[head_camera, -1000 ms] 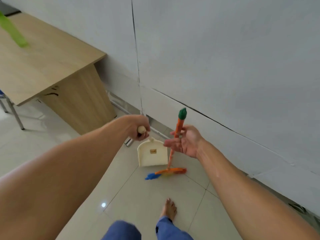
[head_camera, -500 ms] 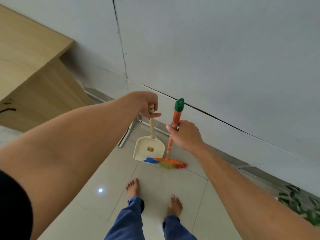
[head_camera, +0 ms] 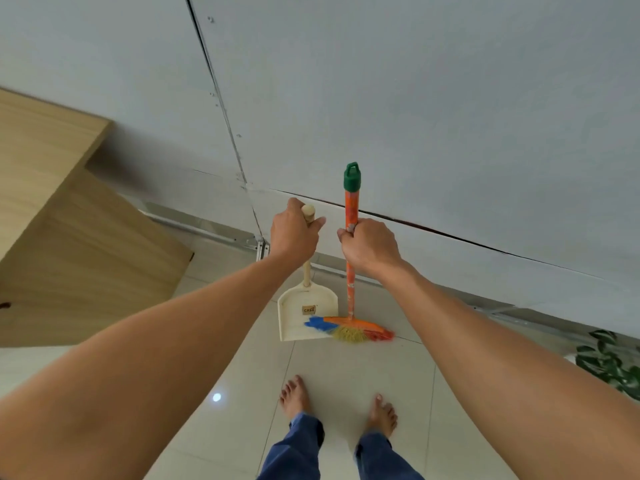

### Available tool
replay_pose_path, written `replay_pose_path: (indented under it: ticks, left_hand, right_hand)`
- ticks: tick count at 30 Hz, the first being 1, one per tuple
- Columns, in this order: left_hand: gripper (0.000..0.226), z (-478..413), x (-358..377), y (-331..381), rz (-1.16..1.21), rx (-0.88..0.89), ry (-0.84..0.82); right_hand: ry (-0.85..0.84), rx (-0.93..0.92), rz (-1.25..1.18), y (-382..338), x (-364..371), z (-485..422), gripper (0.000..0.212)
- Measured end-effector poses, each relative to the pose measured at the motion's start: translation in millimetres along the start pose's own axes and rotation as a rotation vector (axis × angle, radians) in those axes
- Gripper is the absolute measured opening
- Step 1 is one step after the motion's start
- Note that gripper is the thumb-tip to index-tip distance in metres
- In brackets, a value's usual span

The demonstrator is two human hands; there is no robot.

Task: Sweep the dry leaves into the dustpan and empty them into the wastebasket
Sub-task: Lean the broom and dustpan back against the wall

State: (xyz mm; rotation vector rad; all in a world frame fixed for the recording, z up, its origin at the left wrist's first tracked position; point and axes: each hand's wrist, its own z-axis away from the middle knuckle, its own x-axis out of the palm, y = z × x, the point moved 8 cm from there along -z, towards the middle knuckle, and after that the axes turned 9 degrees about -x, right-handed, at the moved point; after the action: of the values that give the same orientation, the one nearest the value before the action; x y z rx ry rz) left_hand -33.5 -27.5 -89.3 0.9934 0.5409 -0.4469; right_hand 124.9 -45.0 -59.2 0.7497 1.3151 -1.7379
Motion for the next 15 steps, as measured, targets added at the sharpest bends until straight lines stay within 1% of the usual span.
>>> replay_pose_path:
  ticks: [7,11,15]
  left_hand:
    - [0.031,-39.6,-14.0,33.2,-0.158,0.146,0.011]
    - [0.030,-58.2,-9.5,47.8,-0.273,0.228,0.016]
    - [0.036,-77.2,-10.8,57.5,-0.249,0.270,-0.025]
  right_hand:
    - [0.069,-0.028,0.000,-28.8,-5.7,-22.1,0.037]
    - [0.025,-0.006,-0.065,-30.1,16.4,-54.1,0.032]
    - [0.006,0.053,-0.139,-19.5,36.7,-78.0,0.030]
